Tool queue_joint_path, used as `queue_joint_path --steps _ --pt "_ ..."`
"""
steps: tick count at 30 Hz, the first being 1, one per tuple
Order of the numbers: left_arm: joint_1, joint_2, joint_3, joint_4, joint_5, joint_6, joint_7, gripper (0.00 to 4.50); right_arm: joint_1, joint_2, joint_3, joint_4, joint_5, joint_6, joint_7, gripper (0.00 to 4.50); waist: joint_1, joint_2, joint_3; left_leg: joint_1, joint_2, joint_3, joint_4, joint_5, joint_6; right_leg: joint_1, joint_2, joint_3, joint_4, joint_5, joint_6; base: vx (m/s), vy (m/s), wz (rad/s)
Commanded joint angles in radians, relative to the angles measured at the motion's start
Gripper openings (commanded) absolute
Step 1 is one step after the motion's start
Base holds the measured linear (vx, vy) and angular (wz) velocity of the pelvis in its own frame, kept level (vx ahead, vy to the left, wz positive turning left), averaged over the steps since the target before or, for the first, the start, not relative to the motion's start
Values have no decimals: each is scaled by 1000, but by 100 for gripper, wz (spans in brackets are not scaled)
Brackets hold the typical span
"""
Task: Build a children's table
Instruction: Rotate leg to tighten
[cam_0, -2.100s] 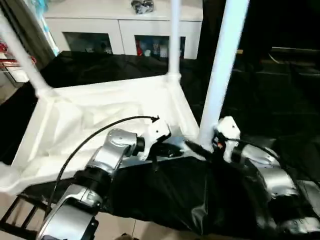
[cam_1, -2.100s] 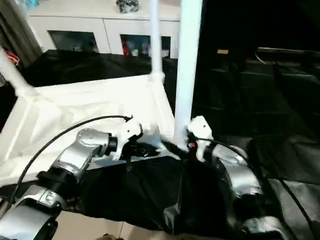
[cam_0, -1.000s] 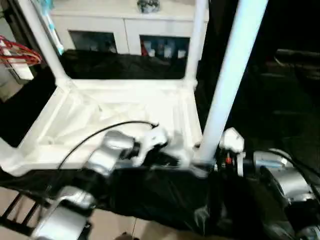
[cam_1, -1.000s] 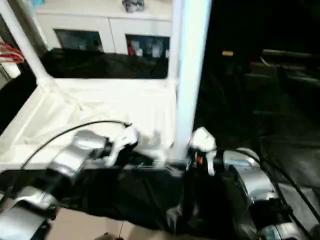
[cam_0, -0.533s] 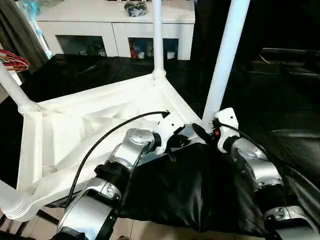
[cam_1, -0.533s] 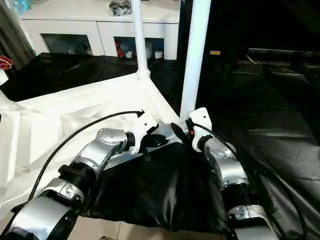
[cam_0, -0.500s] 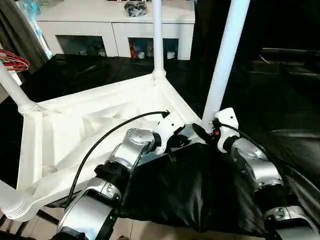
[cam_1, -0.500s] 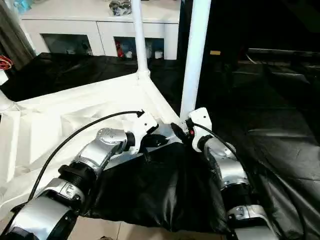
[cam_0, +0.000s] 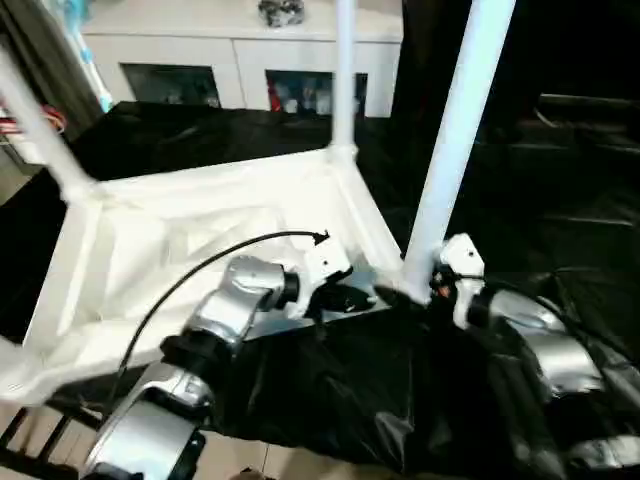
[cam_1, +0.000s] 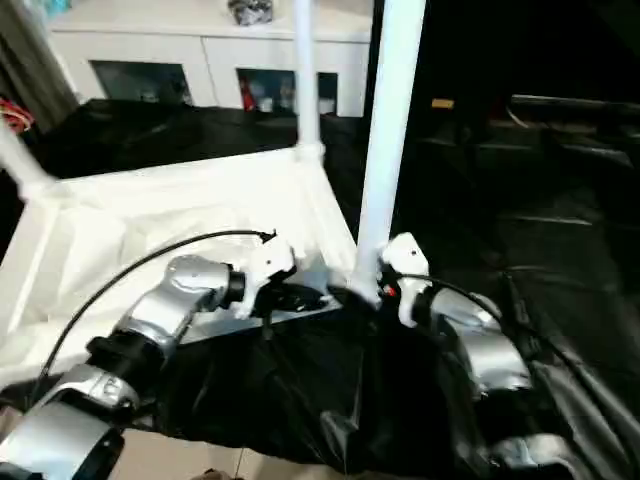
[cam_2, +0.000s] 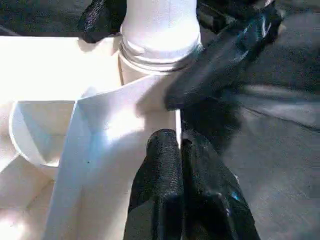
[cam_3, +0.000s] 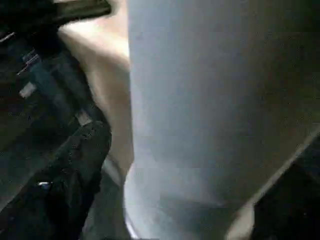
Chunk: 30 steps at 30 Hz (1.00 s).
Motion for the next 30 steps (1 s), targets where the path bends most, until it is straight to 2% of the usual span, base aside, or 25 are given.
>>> queue_joint_path --steps 1,2,4,8,10,11,14,17,20,23,25,28,29,30 --pt "1 3 -31 -56 -61 -29 -116 0 34 -51 63 -60 17 57 142 446 1 -24 -60 7 22 -6 -68 -208 99 49 -36 24 -67 -206 -261 0 0 0" --pt "3 12 -33 -61 -63 -26 -133 0 39 -68 69 -73 23 67 170 446 7 -24 -59 9 25 -7 -69 -214 99 50 -39 25 -68 -221 -256 0 0 0" --pt "5 21 -36 -67 -65 -22 -148 0 42 -82 74 -84 29 78 192 446 10 -22 -59 9 26 -7 -69 -222 95 47 -40 26 -69 -240 -253 0 0 0" --pt "8 41 -33 -70 -65 -21 -179 0 43 -109 81 -105 42 109 241 408 13 -24 -58 11 26 -8 -71 -227 76 44 -41 27 -71 -266 -247 0 0 0" --pt "11 49 -34 -77 -68 -14 -196 0 40 -117 85 -108 41 112 255 399 16 -26 -59 10 26 -7 -70 -216 75 44 -41 27 -70 -254 -247 0 0 0" --pt "11 49 -34 -77 -68 -14 -196 0 40 -117 85 -108 41 112 255 374 18 -25 -61 10 26 -8 -69 -203 76 45 -41 27 -67 -234 -251 0 0 0" --pt "16 61 -38 -87 -74 -10 -213 0 44 -126 91 -127 47 128 270 369 21 -25 -63 8 25 -8 -67 -176 85 48 -40 26 -61 -188 -260 0 0 0" --pt "18 67 -40 -92 -77 -7 -220 0 55 -128 98 -147 48 141 278 327 22 -24 -63 8 25 -7 -65 -170 92 47 -39 26 -59 -167 -267 0 0 0" --pt "17 62 -35 -85 -70 -17 -201 0 68 -125 111 -159 36 140 279 305 22 -23 -62 9 25 -7 -67 -187 82 47 -41 26 -62 -198 -263 0 0 0" --pt "5 41 -20 -56 -48 -42 -118 0 82 -118 123 -164 28 135 268 277 23 -23 -61 9 25 -8 -68 -197 75 47 -41 26 -65 -215 -252 0 0 0" --pt "-10 20 -4 -25 -31 -53 -36 0 91 -102 122 -163 27 136 242 273 24 -22 -57 13 25 -7 -69 -216 68 43 -40 27 -71 -245 -245 0 0 0" --pt "-29 -14 11 3 -15 -30 56 0 77 -45 96 -120 2 110 129 268 22 -22 -54 20 23 -8 -72 -270 47 38 -44 29 -84 -354 -219 0 0 0" --pt "-41 -38 22 16 -14 -10 103 0 52 -1 74 -65 -26 86 25 267 13 -22 -50 16 19 -9 -75 -285 33 35 -43 27 -87 -401 -206 0 0 0" --pt "-51 -60 30 29 -13 6 145 0 29 36 52 -18 -40 87 -60 267 6 -20 -50 17 15 -13 -77 -303 14 36 -43 21 -91 -463 -184 0 0 0"
